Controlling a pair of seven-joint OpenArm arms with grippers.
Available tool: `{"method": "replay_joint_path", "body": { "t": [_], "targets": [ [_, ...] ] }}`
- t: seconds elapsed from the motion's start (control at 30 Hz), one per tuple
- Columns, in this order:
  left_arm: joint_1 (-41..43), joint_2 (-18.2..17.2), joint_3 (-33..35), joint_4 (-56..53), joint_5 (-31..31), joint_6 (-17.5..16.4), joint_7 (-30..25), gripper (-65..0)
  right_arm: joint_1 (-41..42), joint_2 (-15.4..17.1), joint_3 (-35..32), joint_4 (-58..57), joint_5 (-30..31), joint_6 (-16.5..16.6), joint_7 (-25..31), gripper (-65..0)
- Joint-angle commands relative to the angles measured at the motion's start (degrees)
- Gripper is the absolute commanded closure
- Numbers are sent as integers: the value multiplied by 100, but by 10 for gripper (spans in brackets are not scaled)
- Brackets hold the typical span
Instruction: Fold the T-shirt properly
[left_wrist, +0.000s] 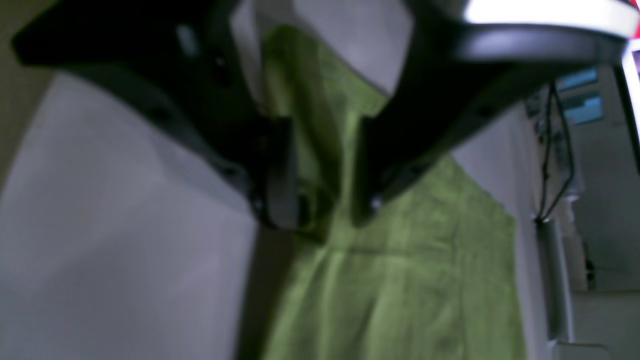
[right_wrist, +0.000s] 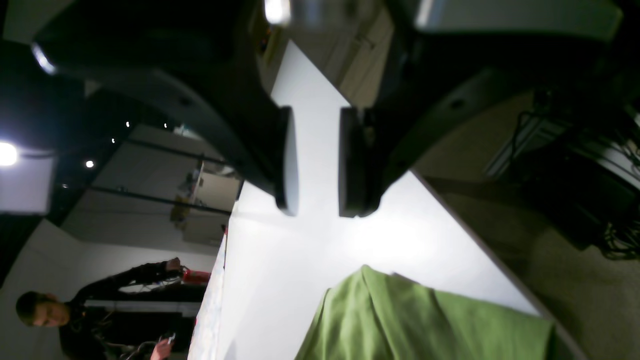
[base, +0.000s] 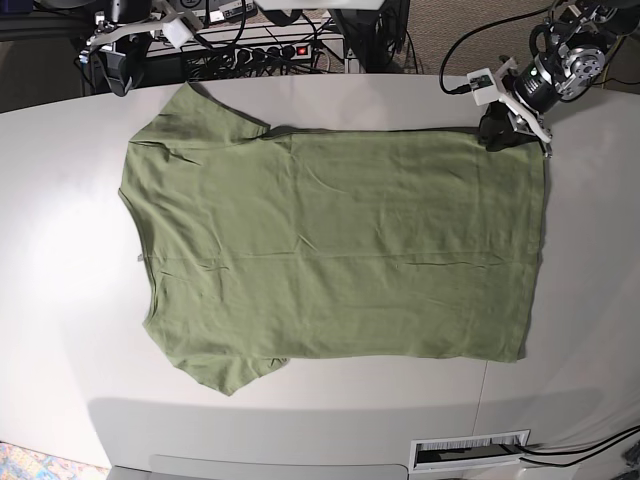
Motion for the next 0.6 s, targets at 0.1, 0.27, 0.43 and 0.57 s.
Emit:
{"method": "replay_joint_path", "body": {
  "t": [0.1, 0.27, 0.43, 0.57],
  "targets": [
    [50, -291, 28, -92, 85, -376, 459, 0, -50, 50, 22, 85, -116, -105, 0, -152],
    [55, -481, 28, 0, 85, -374, 490, 0, -52, 48, 22, 85, -264, -103, 0, -152],
    [326, -651, 28, 516, 90, -372, 581, 0, -52, 48, 22, 83, -1211, -616, -466, -152],
    [529, -647, 28, 966, 87, -374, 715, 0, -50, 48, 7, 85, -658, 74, -245, -167]
  ]
}}
